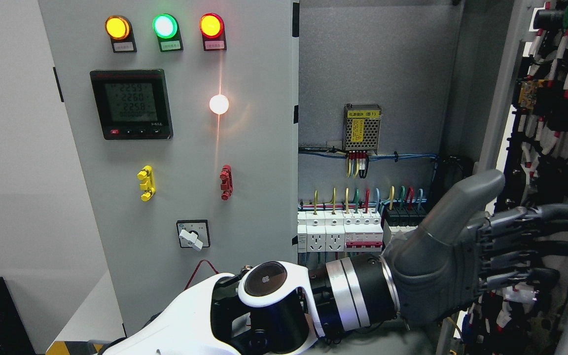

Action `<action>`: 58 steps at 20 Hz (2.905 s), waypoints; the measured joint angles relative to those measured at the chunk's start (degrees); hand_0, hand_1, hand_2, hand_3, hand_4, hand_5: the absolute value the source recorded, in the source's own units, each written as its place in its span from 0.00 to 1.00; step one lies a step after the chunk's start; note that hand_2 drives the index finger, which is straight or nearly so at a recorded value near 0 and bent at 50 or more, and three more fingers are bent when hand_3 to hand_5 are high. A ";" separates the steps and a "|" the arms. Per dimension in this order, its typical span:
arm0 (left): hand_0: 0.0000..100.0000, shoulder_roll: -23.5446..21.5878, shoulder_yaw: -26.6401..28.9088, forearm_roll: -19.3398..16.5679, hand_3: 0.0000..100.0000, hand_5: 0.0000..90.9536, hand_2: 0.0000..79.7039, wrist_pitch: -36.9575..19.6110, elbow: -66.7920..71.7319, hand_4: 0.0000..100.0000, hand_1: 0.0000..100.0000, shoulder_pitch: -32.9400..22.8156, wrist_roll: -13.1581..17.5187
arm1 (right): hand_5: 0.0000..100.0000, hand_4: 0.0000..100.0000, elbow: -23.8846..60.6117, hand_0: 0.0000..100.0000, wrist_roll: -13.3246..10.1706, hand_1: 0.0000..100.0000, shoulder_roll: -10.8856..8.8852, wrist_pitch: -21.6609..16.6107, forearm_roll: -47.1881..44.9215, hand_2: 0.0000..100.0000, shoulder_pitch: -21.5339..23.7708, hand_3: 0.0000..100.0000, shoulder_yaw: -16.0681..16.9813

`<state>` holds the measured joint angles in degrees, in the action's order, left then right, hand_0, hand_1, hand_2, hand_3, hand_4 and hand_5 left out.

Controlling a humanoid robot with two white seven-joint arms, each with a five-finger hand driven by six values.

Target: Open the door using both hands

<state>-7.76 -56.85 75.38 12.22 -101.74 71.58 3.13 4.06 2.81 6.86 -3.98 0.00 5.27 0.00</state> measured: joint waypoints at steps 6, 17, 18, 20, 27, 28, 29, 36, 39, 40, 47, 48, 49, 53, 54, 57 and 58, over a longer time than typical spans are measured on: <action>0.00 3.22 -0.08 -1.14 0.00 0.00 0.00 0.29 1.95 0.00 0.00 0.30 -0.06 | 0.00 0.00 0.00 0.19 0.00 0.00 0.00 0.00 0.00 0.00 0.00 0.00 0.00; 0.00 9.62 -0.51 -1.79 0.00 0.00 0.00 -0.27 5.81 0.00 0.00 1.94 -0.13 | 0.00 0.00 0.01 0.19 0.00 0.00 0.00 0.00 0.00 0.00 0.00 0.00 0.00; 0.00 10.12 -0.54 -1.81 0.00 0.00 0.00 -0.27 6.17 0.00 0.00 2.09 -0.13 | 0.00 0.00 0.00 0.19 0.00 0.00 0.00 0.00 0.00 0.00 0.00 0.00 0.00; 0.00 11.10 -0.63 -1.84 0.00 0.00 0.00 -0.31 6.93 0.00 0.00 2.32 -0.13 | 0.00 0.00 0.00 0.19 0.00 0.00 0.00 0.00 0.00 0.00 0.00 0.00 0.00; 0.00 13.85 -0.83 -2.82 0.00 0.00 0.00 -0.33 9.88 0.00 0.00 2.80 -0.13 | 0.00 0.00 0.00 0.19 0.00 0.00 0.00 0.00 0.00 0.00 0.00 0.00 0.00; 0.00 14.14 -0.86 -2.92 0.00 0.00 0.00 -0.33 10.37 0.00 0.00 2.84 -0.13 | 0.00 0.00 0.00 0.19 0.00 0.00 0.00 0.00 0.00 0.00 0.00 0.00 0.00; 0.00 14.41 -0.88 -2.98 0.00 0.00 0.00 -0.33 10.81 0.00 0.00 2.92 -0.13 | 0.00 0.00 0.00 0.19 0.00 0.00 0.00 0.00 0.00 0.00 0.00 0.00 0.00; 0.00 15.75 -1.68 -3.16 0.00 0.00 0.00 -1.36 13.19 0.00 0.00 3.81 -0.13 | 0.00 0.00 -0.01 0.19 0.00 0.00 0.00 0.00 0.00 0.00 0.00 0.00 0.00; 0.00 16.18 -2.20 -3.15 0.00 0.00 0.00 -2.07 13.91 0.00 0.00 4.35 -0.13 | 0.00 0.00 0.00 0.19 0.00 0.00 0.00 0.00 0.00 0.00 0.00 0.00 0.00; 0.00 16.31 -2.35 -3.15 0.00 0.00 0.00 -2.22 14.16 0.00 0.00 4.54 -0.13 | 0.00 0.00 0.00 0.19 0.00 0.00 0.00 0.00 0.00 0.00 0.00 0.00 0.00; 0.00 16.85 -3.09 -3.03 0.00 0.00 0.00 -2.67 15.28 0.00 0.00 5.32 -0.13 | 0.00 0.00 -0.01 0.19 0.00 0.00 0.00 0.00 0.00 0.00 0.00 0.00 0.00; 0.00 16.86 -3.14 -3.02 0.00 0.00 0.00 -2.69 15.34 0.00 0.00 5.34 -0.13 | 0.00 0.00 -0.01 0.19 0.00 0.00 0.00 0.00 0.00 0.00 0.00 0.00 0.00; 0.00 16.86 -3.21 -3.01 0.00 0.00 0.00 -2.74 15.36 0.00 0.00 5.37 -0.13 | 0.00 0.00 -0.01 0.19 0.00 0.00 0.00 0.00 0.00 0.00 0.00 0.00 0.00; 0.00 16.26 -3.34 -2.83 0.00 0.00 0.00 -2.81 14.70 0.00 0.00 5.48 -0.36 | 0.00 0.00 -0.01 0.19 0.00 0.00 0.00 0.00 0.00 0.00 0.00 0.00 0.00; 0.00 15.89 -3.35 -2.78 0.00 0.00 0.00 -2.73 14.27 0.00 0.00 5.50 -0.39 | 0.00 0.00 0.00 0.19 0.00 0.00 0.00 0.00 0.00 0.00 0.00 0.00 0.00; 0.00 14.25 -3.36 -2.58 0.00 0.00 0.00 -2.61 12.69 0.00 0.00 5.51 -0.19 | 0.00 0.00 0.00 0.19 0.00 0.00 0.00 0.00 0.00 0.00 0.00 0.00 0.00; 0.00 13.68 -3.34 -2.47 0.00 0.00 0.00 -2.59 12.09 0.00 0.00 5.51 -0.14 | 0.00 0.00 0.00 0.19 0.00 0.00 0.00 0.00 0.00 0.00 0.00 0.00 0.00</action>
<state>5.92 -60.19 72.90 9.63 -89.65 77.08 2.99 4.06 2.81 6.86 -3.98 0.00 5.27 0.00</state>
